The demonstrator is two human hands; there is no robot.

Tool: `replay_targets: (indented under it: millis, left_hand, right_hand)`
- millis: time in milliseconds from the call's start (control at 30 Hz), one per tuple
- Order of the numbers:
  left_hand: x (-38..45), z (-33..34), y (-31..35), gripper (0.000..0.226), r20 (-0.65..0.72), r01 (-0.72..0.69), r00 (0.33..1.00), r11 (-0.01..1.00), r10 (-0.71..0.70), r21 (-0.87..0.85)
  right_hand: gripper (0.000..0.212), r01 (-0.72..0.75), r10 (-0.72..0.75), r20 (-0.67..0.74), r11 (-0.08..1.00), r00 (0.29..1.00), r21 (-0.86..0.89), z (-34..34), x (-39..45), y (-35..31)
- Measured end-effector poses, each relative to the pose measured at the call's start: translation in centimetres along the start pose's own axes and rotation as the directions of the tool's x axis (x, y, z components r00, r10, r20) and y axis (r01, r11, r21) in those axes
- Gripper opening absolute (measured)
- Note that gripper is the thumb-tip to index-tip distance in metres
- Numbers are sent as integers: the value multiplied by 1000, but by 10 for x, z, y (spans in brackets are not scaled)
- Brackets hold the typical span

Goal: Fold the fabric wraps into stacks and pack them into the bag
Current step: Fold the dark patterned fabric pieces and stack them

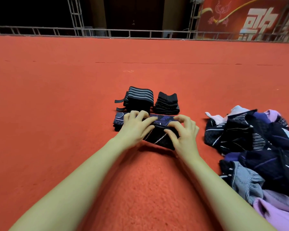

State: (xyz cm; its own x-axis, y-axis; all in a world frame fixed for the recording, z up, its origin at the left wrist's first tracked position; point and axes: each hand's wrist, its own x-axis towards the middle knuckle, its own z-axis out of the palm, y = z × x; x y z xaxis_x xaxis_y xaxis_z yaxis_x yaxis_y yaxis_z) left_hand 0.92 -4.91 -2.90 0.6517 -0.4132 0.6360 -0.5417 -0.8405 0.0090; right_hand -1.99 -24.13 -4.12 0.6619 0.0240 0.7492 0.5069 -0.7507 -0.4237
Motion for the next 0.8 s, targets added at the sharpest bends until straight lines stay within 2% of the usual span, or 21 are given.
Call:
replay_targets:
  millis: [100, 267, 433, 533, 633, 700, 800]
  left_hand:
    - [13, 9, -5, 24, -97, -30, 995, 999, 26, -43]
    - [45, 23, -7, 22, -231, -130, 962, 988, 147, 88]
    - [82, 46, -15, 5, -259, -166, 948, 981, 187, 102]
    - [87, 66, -19, 2, -163, -161, 970, 977, 183, 137]
    - [71, 89, -21, 7, 74, -190, 981, 969, 180, 159]
    - [61, 96, -20, 25, 232, -153, 965, 981, 121, 122]
    - [55, 90, -10, 47, 345, -50, 939, 994, 13, 99]
  right_hand:
    - [24, 39, -39, 13, 998, 999, -50, 3, 15, 13]
    - [30, 62, -67, -19, 981, 998, -186, 15, 46, 37]
    - [16, 83, -100, -92, 980, 991, -179, 28, 81, 64]
    - [16, 110, -110, 11, 970, 994, -218, 40, 87, 81]
    - [17, 131, -78, 206, 957, 975, -257, 49, 67, 100]
    - [21, 79, 2, 293, 961, 956, -264, 52, 51, 105]
    - [33, 22, 94, 350, 950, 932, -313, 51, 45, 101]
